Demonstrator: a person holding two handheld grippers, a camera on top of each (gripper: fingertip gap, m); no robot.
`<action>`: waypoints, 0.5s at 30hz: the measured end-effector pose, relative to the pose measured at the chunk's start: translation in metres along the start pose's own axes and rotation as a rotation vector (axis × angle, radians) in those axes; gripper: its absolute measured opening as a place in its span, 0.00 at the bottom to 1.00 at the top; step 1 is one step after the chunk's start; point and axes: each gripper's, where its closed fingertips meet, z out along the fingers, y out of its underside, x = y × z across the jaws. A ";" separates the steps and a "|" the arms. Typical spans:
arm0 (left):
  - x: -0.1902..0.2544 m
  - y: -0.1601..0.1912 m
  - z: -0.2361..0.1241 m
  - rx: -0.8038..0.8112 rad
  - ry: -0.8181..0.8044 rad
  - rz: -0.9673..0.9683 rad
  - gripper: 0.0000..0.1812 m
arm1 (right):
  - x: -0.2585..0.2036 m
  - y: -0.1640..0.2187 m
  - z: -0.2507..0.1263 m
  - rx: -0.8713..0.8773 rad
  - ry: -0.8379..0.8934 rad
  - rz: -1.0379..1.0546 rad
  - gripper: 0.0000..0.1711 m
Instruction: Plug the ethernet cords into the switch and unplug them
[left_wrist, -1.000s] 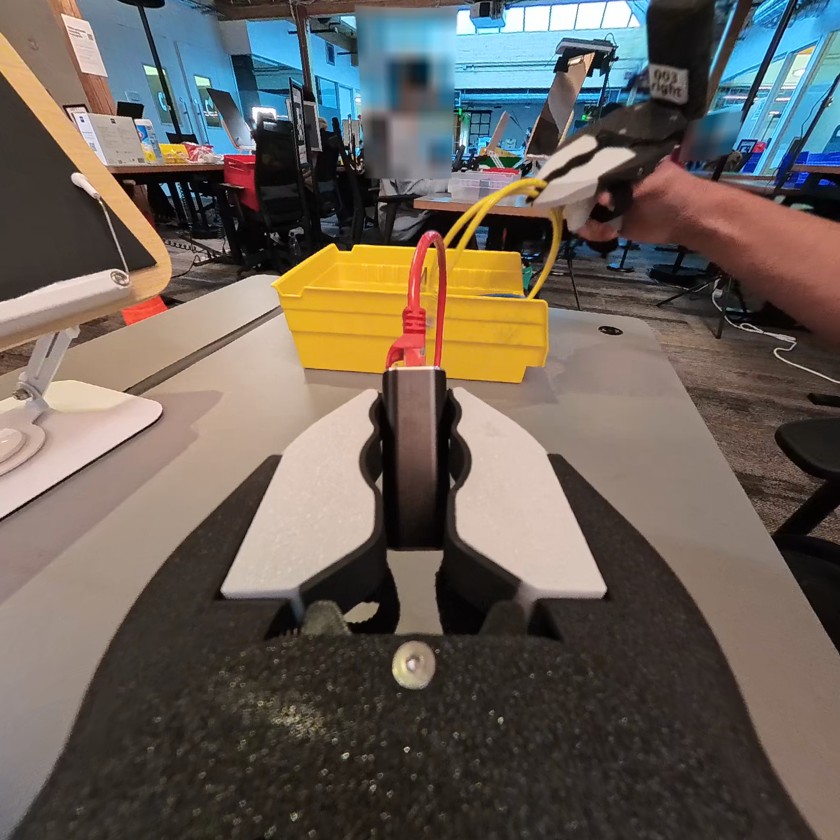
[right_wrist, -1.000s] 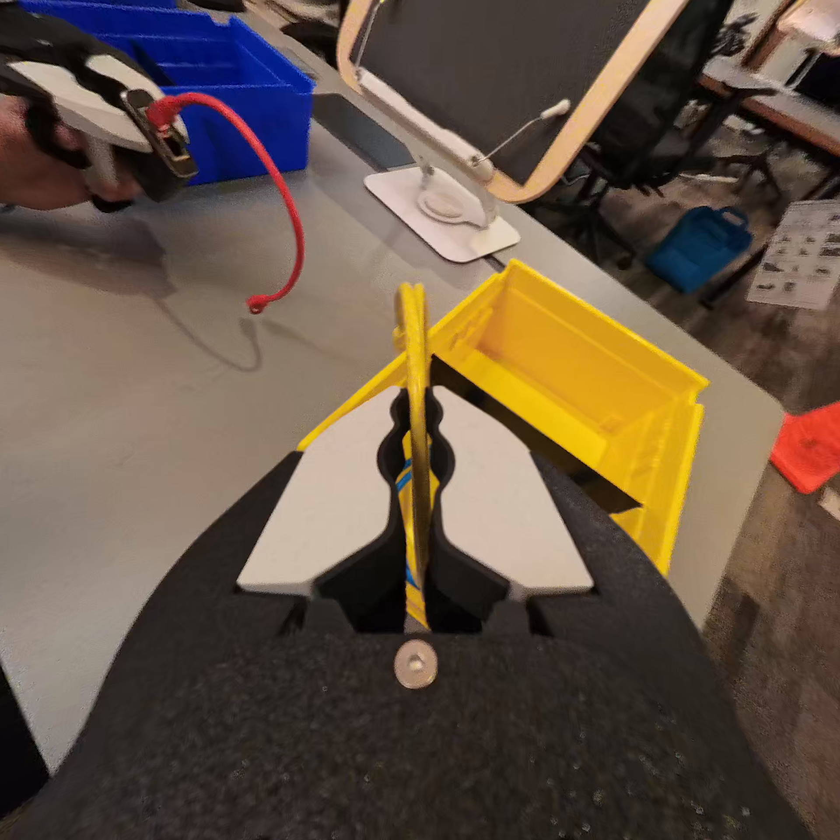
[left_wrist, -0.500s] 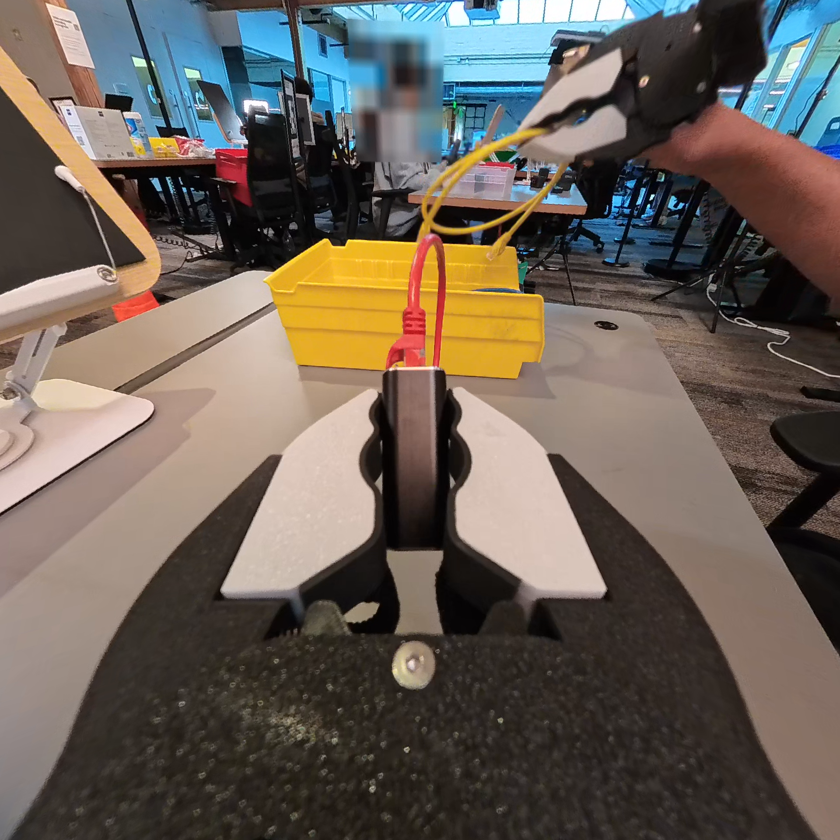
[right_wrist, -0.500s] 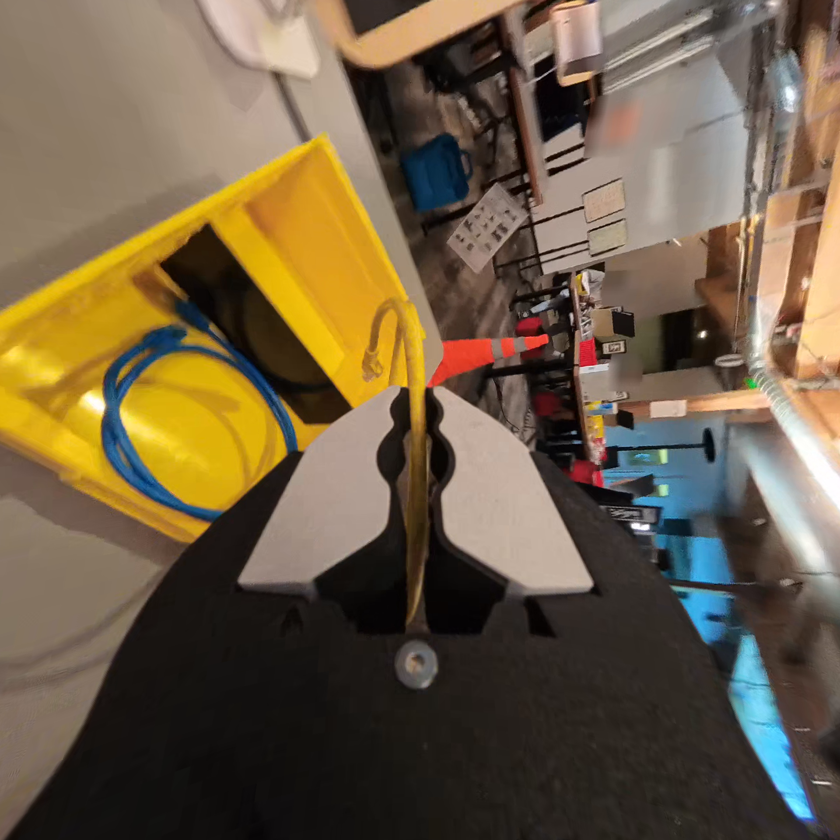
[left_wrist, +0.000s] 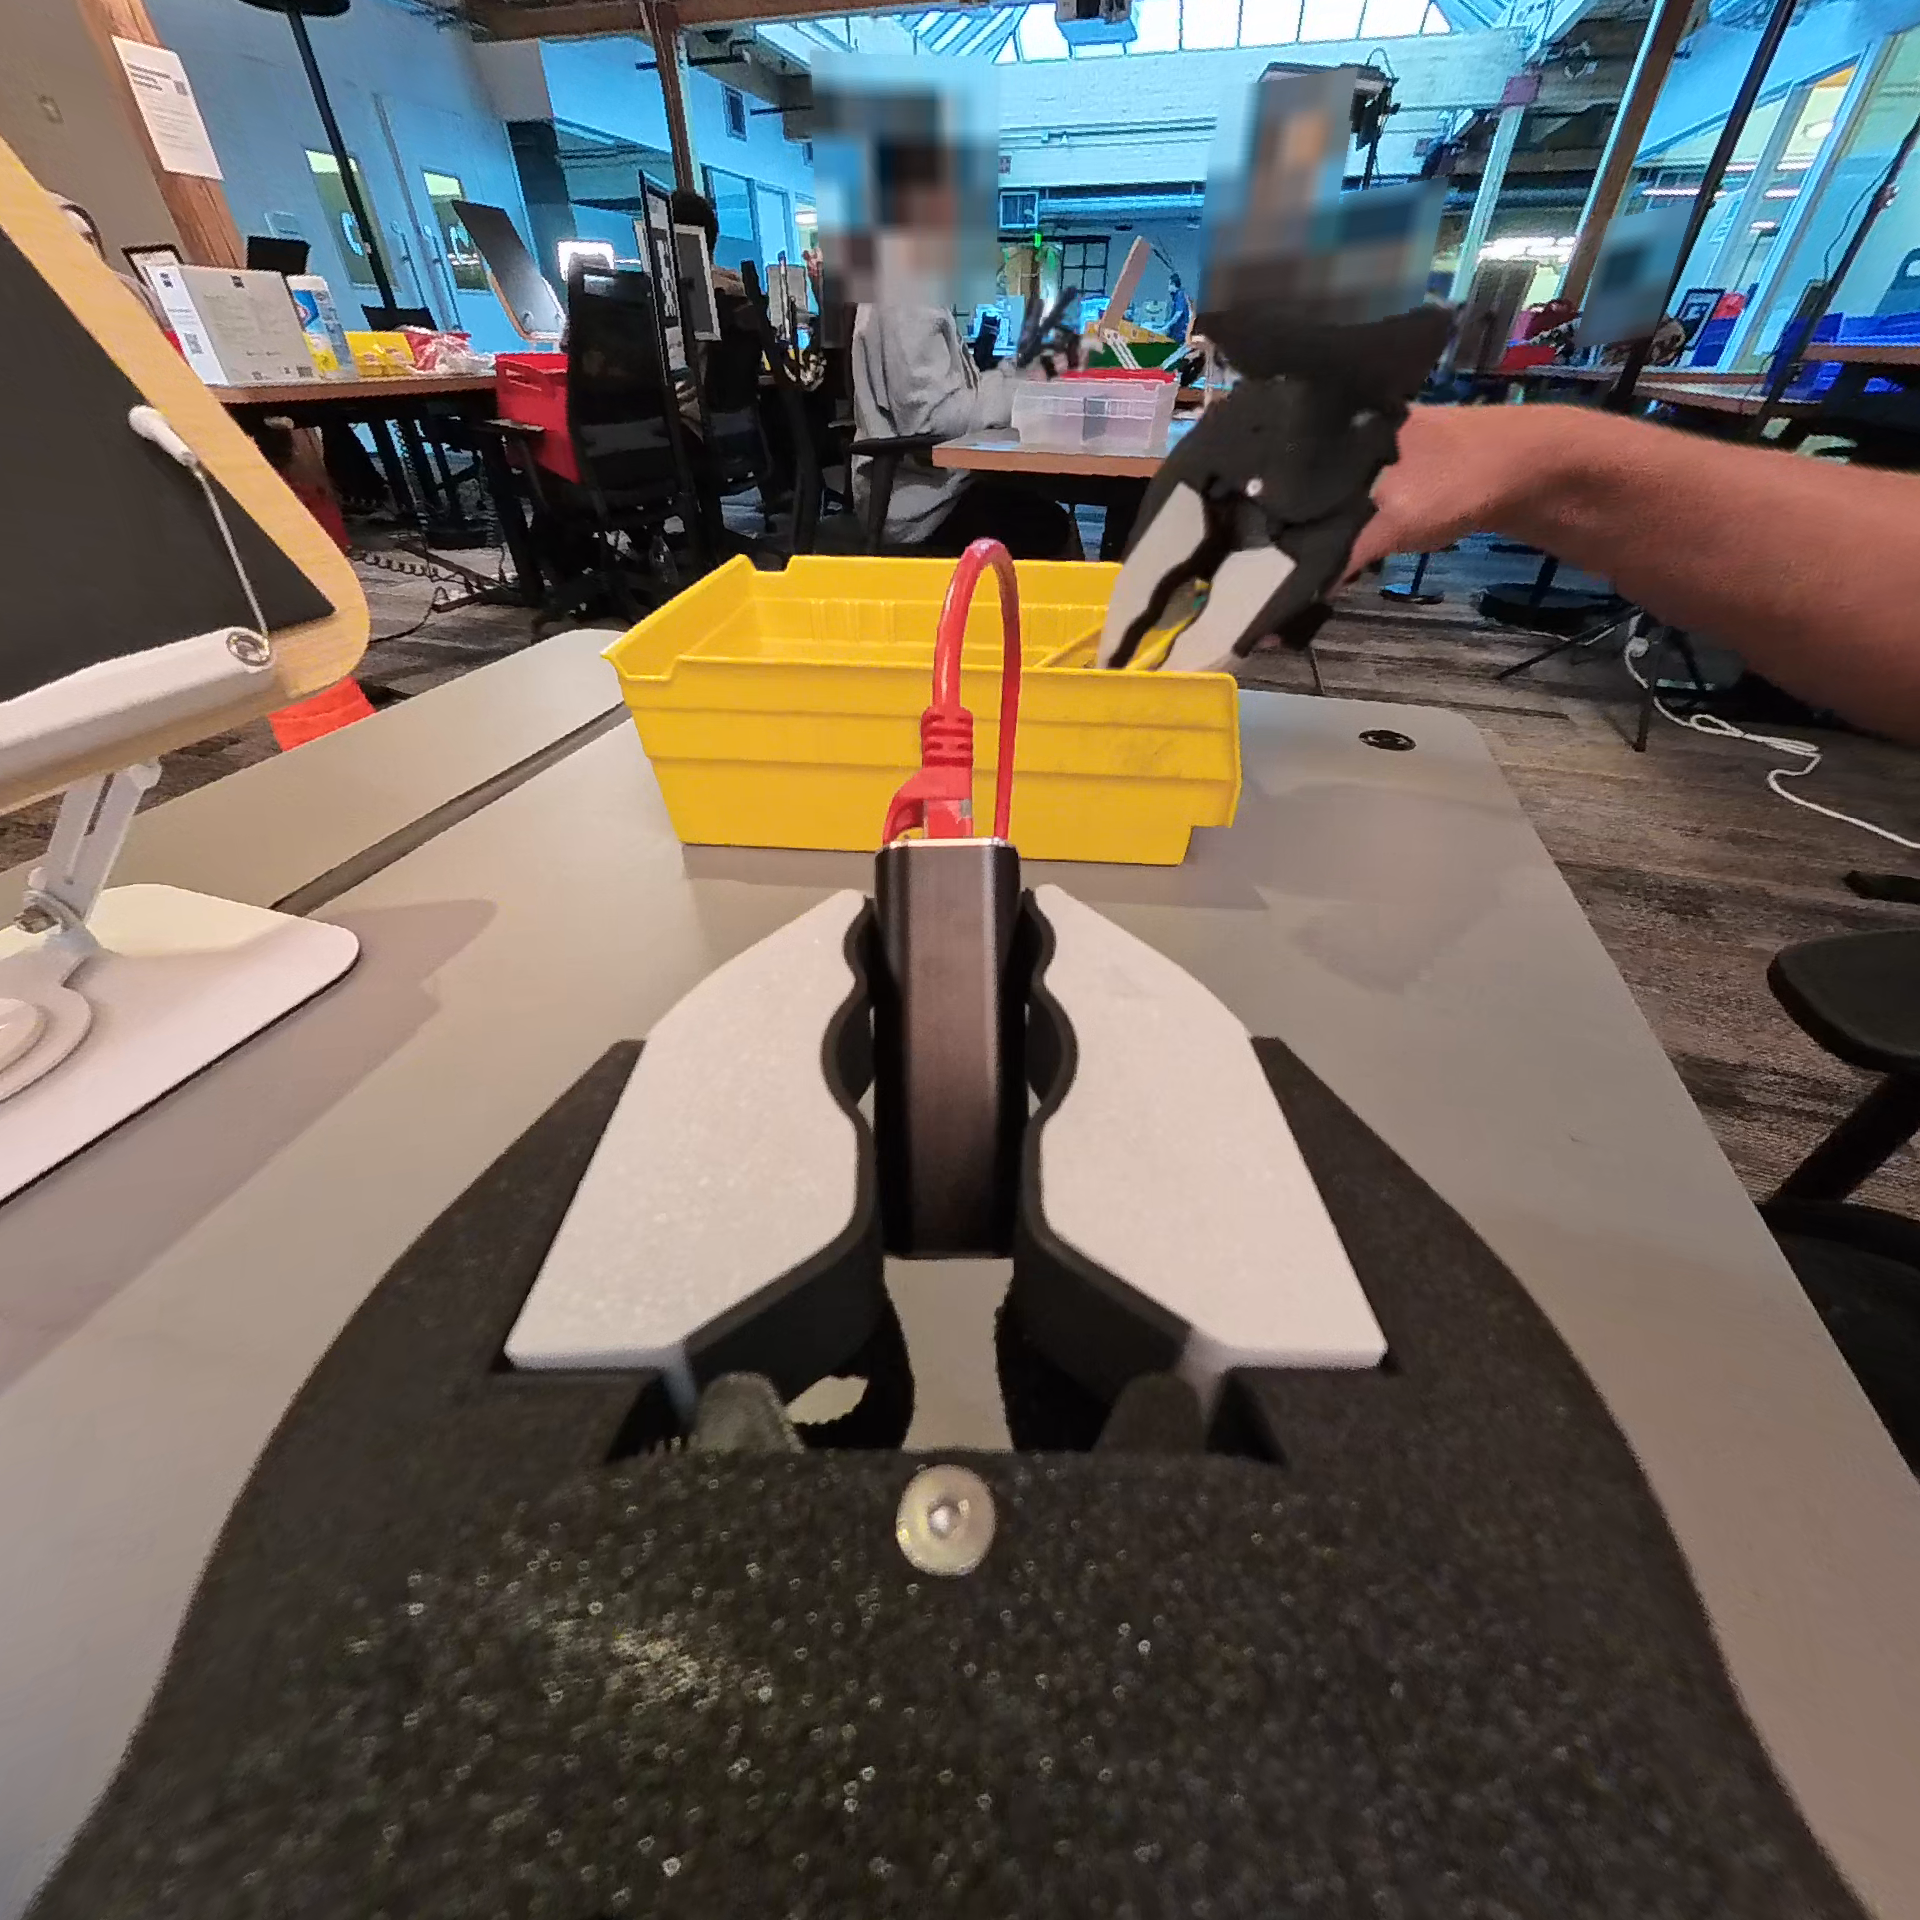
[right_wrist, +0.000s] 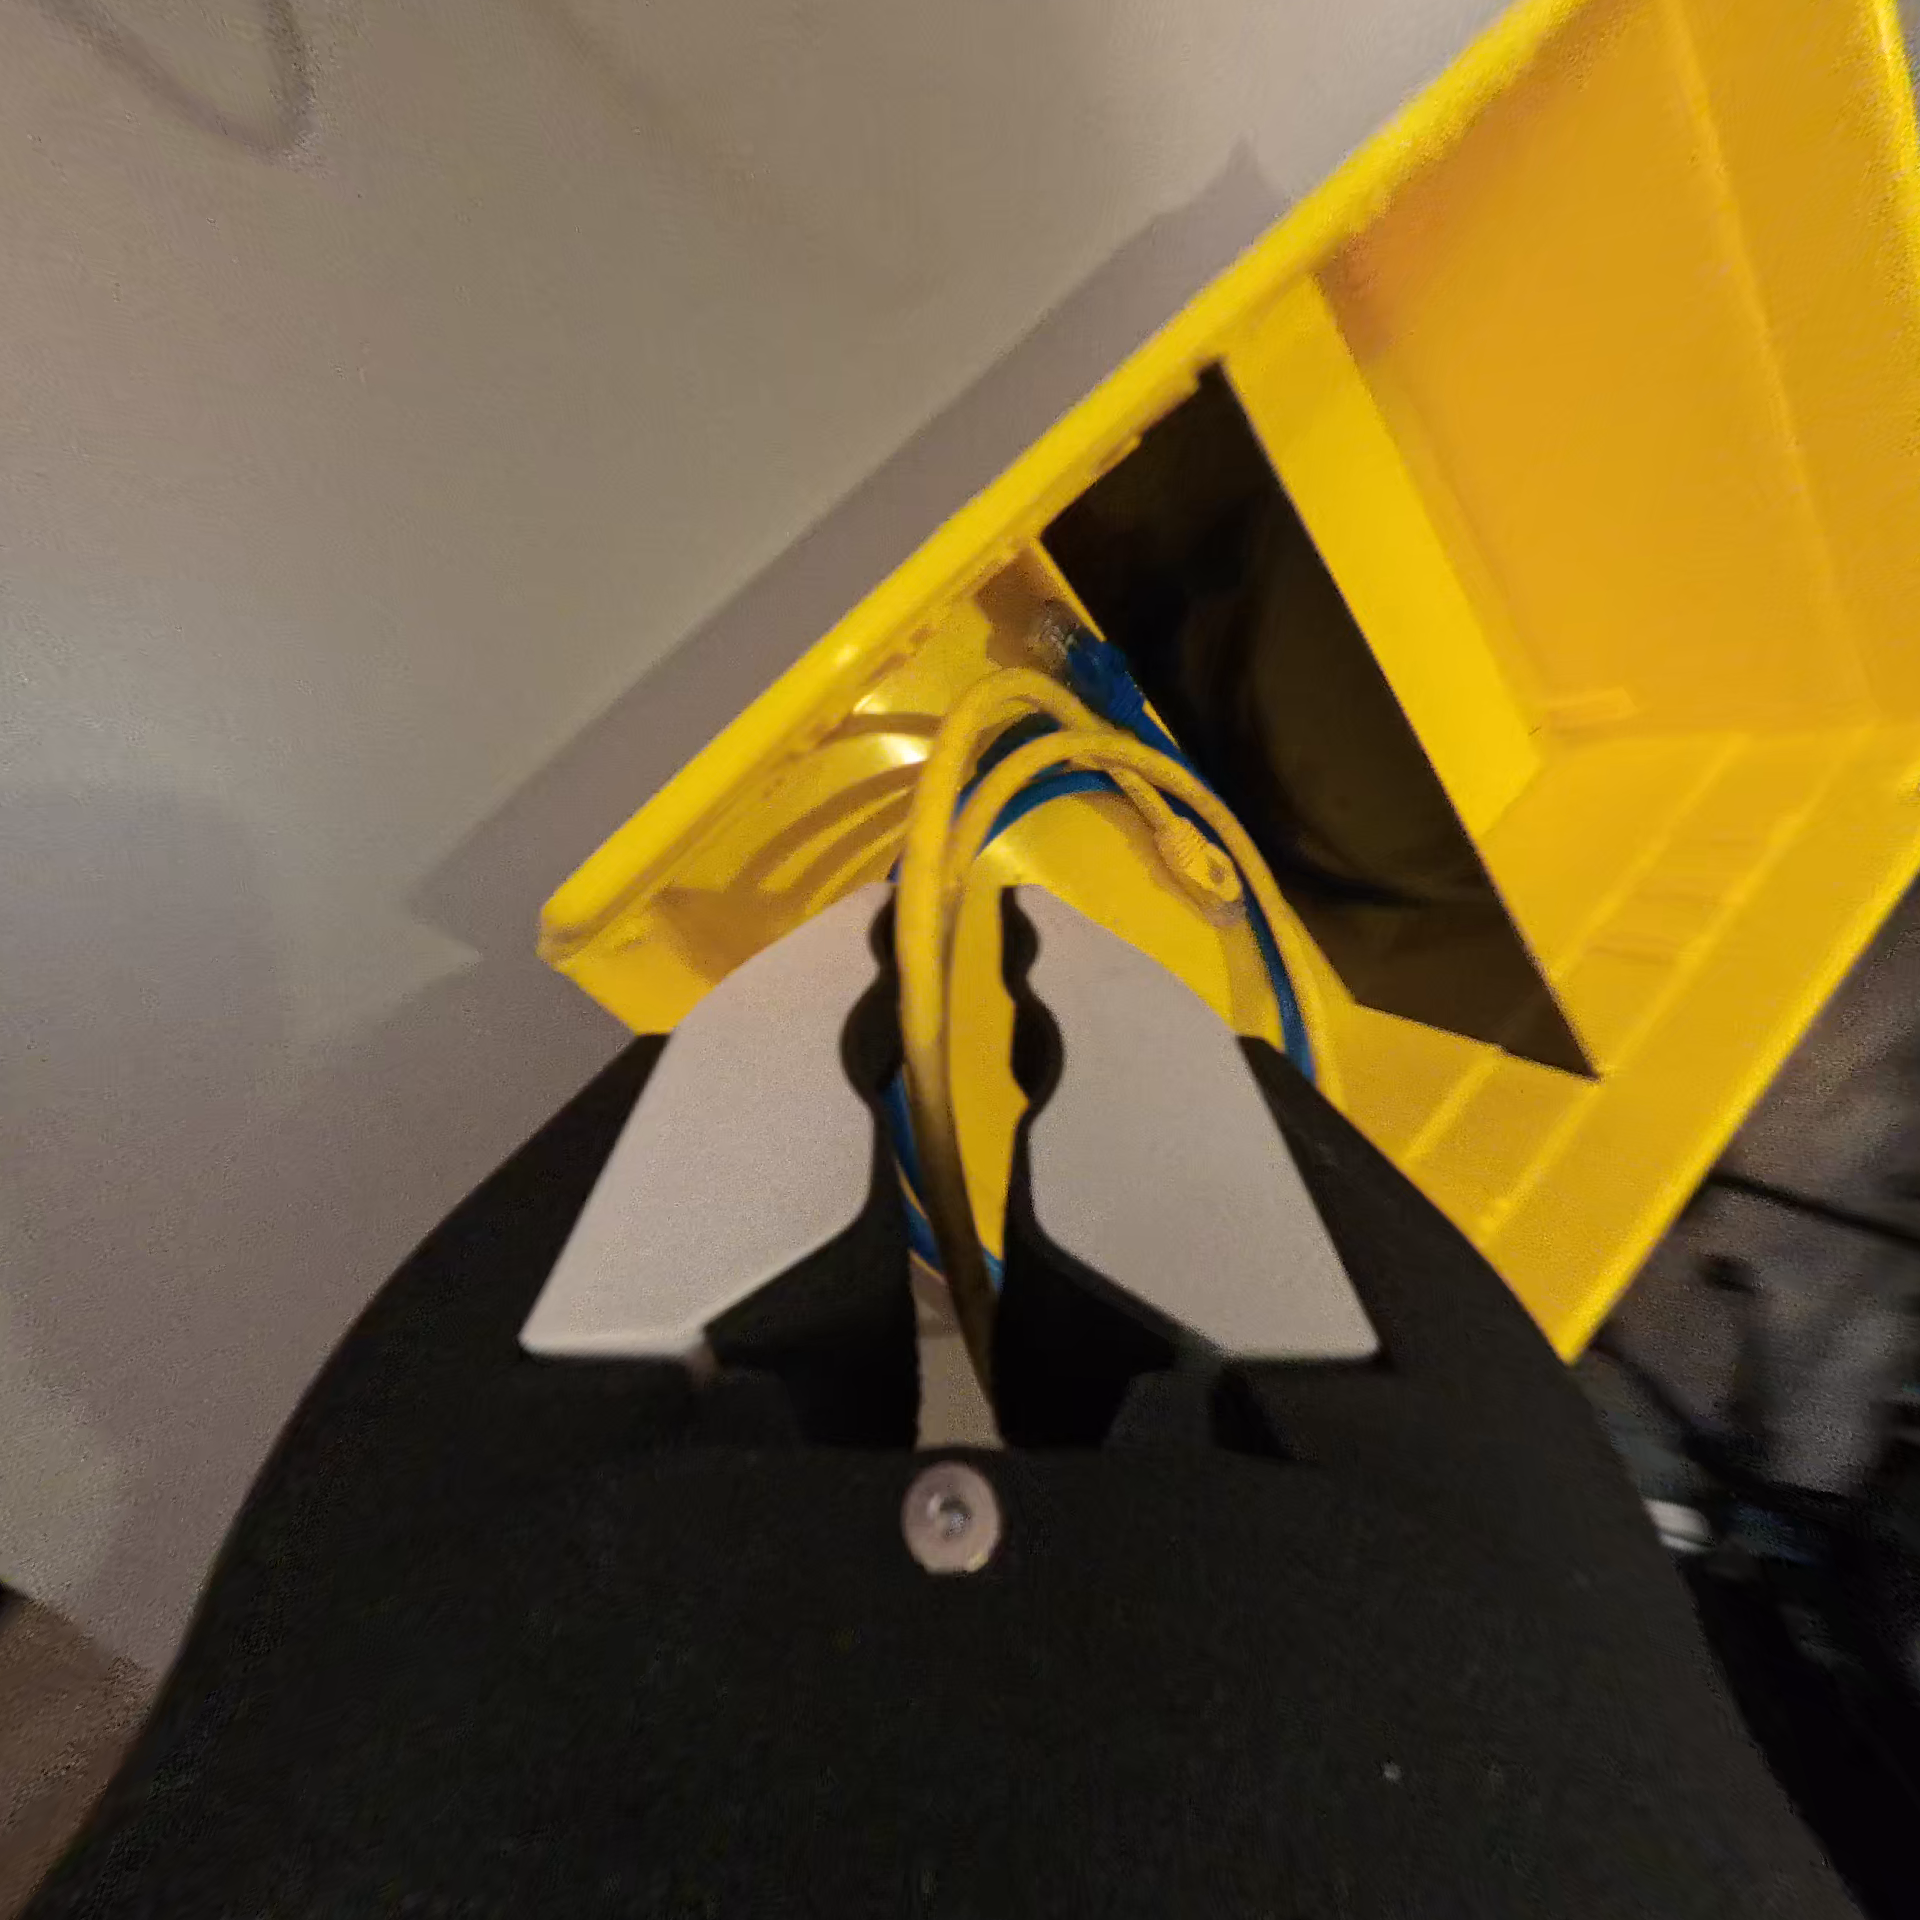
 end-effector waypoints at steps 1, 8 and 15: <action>0.000 0.000 0.000 0.000 -0.002 0.008 0.13 | 0.001 -0.002 -0.001 0.037 -0.040 0.081 0.16; 0.011 -0.010 0.000 0.041 -0.009 0.164 0.13 | 0.004 -0.032 -0.046 0.280 -0.055 0.278 0.25; 0.034 -0.016 0.002 0.139 0.081 0.251 0.13 | -0.057 -0.136 -0.107 0.619 -0.044 0.119 0.25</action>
